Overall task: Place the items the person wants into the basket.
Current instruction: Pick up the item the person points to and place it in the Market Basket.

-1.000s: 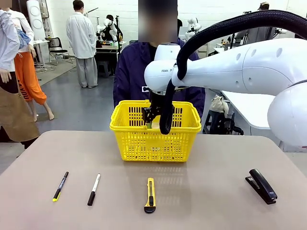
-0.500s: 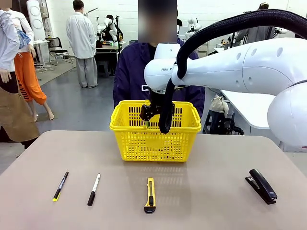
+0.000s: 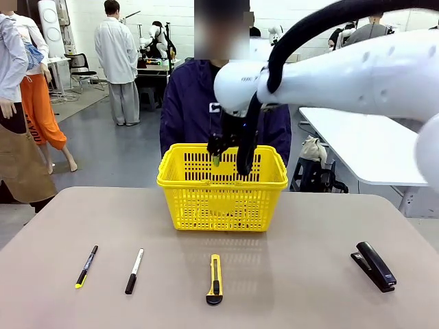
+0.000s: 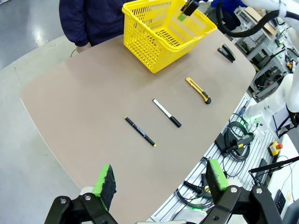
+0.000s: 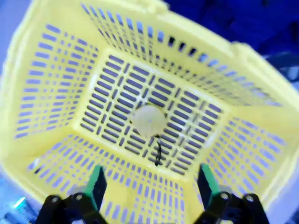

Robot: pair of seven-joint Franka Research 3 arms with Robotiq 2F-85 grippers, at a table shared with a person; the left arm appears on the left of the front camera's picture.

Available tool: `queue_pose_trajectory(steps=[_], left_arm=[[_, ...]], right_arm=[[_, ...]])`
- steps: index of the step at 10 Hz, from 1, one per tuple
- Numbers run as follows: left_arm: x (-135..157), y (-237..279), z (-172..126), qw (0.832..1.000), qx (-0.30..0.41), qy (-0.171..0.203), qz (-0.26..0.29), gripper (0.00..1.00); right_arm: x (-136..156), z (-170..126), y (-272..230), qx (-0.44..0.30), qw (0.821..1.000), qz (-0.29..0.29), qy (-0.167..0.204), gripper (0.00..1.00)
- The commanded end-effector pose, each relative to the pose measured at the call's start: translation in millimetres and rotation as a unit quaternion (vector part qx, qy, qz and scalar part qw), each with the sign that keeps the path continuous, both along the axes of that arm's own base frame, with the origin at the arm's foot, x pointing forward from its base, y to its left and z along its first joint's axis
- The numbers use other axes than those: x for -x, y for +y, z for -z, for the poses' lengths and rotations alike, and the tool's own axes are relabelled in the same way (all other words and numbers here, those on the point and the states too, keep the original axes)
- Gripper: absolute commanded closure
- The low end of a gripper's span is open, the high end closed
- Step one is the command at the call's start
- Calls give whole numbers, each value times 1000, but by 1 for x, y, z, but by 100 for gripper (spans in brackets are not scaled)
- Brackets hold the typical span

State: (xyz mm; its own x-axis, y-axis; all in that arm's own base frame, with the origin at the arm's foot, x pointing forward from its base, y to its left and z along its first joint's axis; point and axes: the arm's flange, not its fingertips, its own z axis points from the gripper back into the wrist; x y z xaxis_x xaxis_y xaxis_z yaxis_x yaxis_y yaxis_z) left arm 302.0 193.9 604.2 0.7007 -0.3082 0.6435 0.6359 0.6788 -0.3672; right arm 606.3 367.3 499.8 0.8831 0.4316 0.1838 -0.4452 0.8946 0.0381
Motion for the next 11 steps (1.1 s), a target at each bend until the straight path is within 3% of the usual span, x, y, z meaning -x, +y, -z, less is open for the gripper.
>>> queue_pose_trajectory(steps=[1,3,6,8,11], left_arm=[[1,0,0,1000,4,-5,5,0],[1,0,0,1000,4,-5,5,0],[1,0,0,1000,4,-5,5,0],[1,0,0,1000,4,-5,5,0],[1,0,0,1000,4,-5,5,0]], right_arm=[[68,-27,-53,23,997,56,-45,0],[132,-59,-108,16,992,101,-76,0],[202,-47,-176,-24,990,115,-83,0],[219,-27,-200,-40,990,116,-71,0],[205,-10,-193,-29,988,148,-41,0]])
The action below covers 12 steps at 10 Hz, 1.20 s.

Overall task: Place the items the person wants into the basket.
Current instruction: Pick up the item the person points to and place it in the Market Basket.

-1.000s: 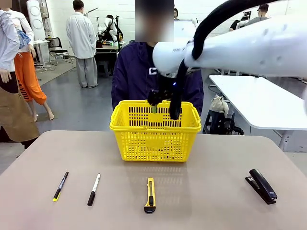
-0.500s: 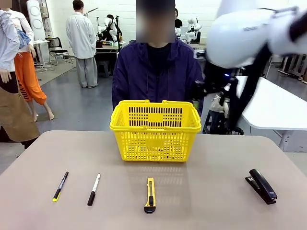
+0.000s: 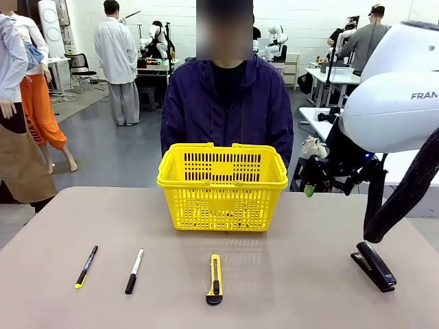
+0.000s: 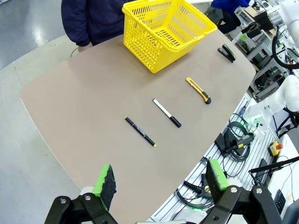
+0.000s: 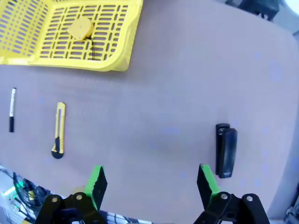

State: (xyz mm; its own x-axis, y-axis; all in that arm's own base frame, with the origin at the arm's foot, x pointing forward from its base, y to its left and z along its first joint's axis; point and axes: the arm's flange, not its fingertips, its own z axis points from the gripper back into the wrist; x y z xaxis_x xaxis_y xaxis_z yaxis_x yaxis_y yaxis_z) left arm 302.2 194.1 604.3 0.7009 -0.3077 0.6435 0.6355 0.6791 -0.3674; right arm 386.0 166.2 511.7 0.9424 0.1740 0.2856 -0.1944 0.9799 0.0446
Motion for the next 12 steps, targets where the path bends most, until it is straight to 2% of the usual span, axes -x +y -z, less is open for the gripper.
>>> queue_pose_trajectory(steps=[1,10,11,12], left_arm=[[1,0,0,1000,4,-5,5,0],[1,0,0,1000,4,-5,5,0],[1,0,0,1000,4,-5,5,0],[1,0,0,1000,4,-5,5,0]], right_arm=[[4,-6,-1,-1,1000,-2,-8,0],[3,-8,0,-1,1000,-1,-9,0],[35,-25,-27,-6,991,-128,-28,0],[64,-44,-52,-21,981,-187,-48,0]])
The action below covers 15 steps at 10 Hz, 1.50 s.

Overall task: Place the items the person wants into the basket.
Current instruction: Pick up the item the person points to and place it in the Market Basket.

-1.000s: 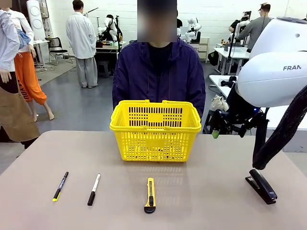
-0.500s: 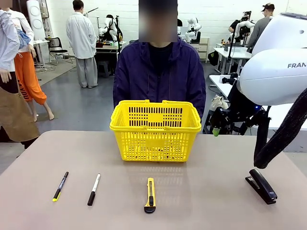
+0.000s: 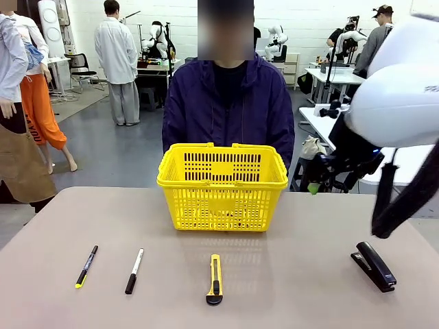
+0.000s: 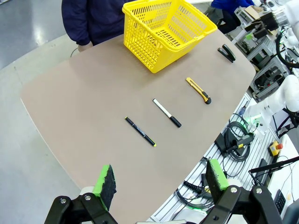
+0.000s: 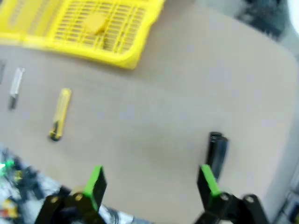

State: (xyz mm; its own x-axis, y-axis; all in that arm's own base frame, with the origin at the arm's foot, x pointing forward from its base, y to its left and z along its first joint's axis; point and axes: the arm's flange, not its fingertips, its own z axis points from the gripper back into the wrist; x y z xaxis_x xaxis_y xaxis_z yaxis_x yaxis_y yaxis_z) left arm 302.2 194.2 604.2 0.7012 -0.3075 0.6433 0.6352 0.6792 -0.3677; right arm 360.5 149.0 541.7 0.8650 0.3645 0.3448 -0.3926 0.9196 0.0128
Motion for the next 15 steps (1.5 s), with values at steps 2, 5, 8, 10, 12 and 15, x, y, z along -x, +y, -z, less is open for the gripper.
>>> queue_pose_trajectory(steps=[2,5,8,10,12,15], left_arm=[[1,0,0,1000,4,-5,5,0],[1,0,0,1000,4,-5,5,0],[1,0,0,1000,4,-5,5,0],[1,0,0,1000,4,-5,5,0],[1,0,0,1000,4,-5,5,0],[1,0,0,1000,4,-5,5,0]], right_arm=[[81,-53,-89,-93,976,-186,-60,0],[104,-76,-187,-245,921,-285,-101,0],[106,-69,-267,-300,903,-278,-131,0],[101,-56,-297,-308,905,-236,-174,0],[98,-45,-302,-264,926,-194,-189,0],[96,-38,-306,-227,937,-198,-178,0]])
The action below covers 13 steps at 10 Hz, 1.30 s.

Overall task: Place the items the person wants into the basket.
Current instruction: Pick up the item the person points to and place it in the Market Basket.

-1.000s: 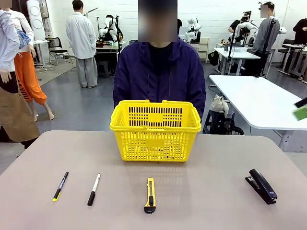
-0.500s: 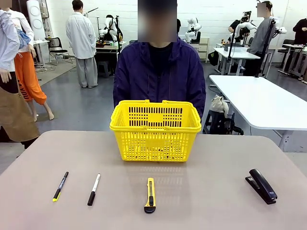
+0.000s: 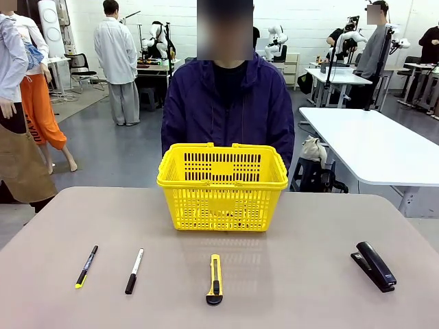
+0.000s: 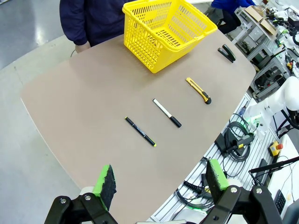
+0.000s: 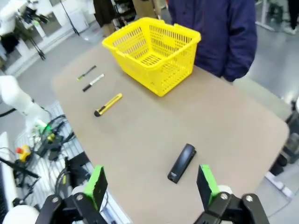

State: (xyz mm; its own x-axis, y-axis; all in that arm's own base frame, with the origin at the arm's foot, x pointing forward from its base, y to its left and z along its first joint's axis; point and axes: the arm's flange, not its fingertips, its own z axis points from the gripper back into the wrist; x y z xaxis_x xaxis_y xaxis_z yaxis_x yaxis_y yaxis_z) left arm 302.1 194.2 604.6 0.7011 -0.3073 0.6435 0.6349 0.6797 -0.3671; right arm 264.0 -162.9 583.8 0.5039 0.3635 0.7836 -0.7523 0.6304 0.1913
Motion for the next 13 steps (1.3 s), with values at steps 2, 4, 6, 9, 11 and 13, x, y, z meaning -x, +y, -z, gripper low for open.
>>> queue_pose_trajectory(steps=[2,4,6,9,11,13], left_arm=[[1,0,0,1000,4,-5,5,0],[1,0,0,1000,4,-5,5,0],[1,0,0,1000,4,-5,5,0],[1,0,0,1000,4,-5,5,0],[1,0,0,1000,4,-5,5,0],[1,0,0,1000,4,-5,5,0]], right_arm=[[-3,-1,17,19,1000,14,-2,0],[-1,0,3,10,1000,2,4,0],[-1,0,3,10,1000,2,4,0],[-1,0,3,10,1000,2,4,0],[-1,0,3,10,1000,2,4,0],[-1,0,3,10,1000,2,4,0]])
